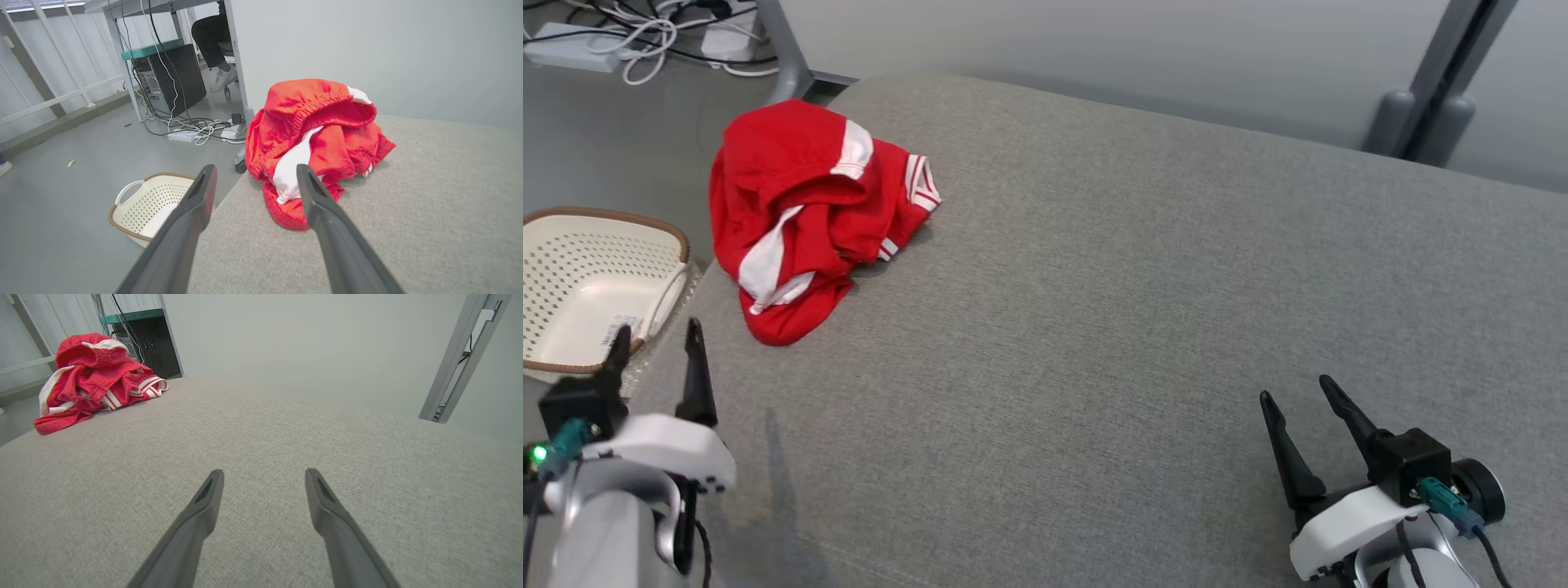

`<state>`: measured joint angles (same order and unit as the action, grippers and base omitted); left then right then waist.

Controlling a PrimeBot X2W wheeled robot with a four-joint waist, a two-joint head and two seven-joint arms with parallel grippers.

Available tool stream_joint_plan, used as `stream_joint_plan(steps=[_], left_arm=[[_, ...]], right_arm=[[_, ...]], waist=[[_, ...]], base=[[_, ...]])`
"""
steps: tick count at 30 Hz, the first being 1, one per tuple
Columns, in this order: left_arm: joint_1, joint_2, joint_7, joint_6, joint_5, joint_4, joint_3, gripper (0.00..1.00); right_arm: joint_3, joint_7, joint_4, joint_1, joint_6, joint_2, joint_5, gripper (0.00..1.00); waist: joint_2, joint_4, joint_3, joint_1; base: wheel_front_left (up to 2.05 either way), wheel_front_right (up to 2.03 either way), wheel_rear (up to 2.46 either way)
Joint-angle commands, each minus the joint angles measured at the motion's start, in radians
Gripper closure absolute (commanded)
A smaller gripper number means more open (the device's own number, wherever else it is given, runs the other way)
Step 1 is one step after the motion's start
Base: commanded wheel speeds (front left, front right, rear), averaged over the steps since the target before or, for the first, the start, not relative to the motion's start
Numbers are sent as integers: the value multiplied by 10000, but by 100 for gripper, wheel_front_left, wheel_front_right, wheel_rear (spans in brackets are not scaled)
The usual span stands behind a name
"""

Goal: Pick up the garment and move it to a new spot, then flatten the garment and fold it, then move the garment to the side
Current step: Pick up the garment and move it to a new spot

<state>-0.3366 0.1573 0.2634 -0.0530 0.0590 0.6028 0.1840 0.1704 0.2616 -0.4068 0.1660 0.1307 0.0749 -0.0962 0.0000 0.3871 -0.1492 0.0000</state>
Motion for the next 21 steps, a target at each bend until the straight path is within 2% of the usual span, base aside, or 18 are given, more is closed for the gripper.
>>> stream_joint_plan(steps=[1,9,10,13,21], left_arm=[[-504,199,21,-84,-66,174,5,0],[-2701,1238,19,-315,66,1658,105,0],[-2701,1238,19,-315,66,1658,105,0],[-3518,1604,-16,-436,22,2584,-45,0],[-5322,2169,-1114,-682,326,4667,-314,0]], right_arm=[[20,50,92,169,1,120,58,0],[361,50,390,599,1,280,-37,0],[361,50,390,599,1,280,-37,0],[440,50,469,757,1,317,-50,0],[480,50,456,877,1,469,-119,0]], waist=[[0,-436,-442,0],[0,-1290,-1195,0],[0,-1290,-1195,0],[0,-1586,-1452,0],[0,-2106,-1853,0]], base=[[0,0,0],[0,0,0],[0,0,0],[0,0,0],[0,0,0]])
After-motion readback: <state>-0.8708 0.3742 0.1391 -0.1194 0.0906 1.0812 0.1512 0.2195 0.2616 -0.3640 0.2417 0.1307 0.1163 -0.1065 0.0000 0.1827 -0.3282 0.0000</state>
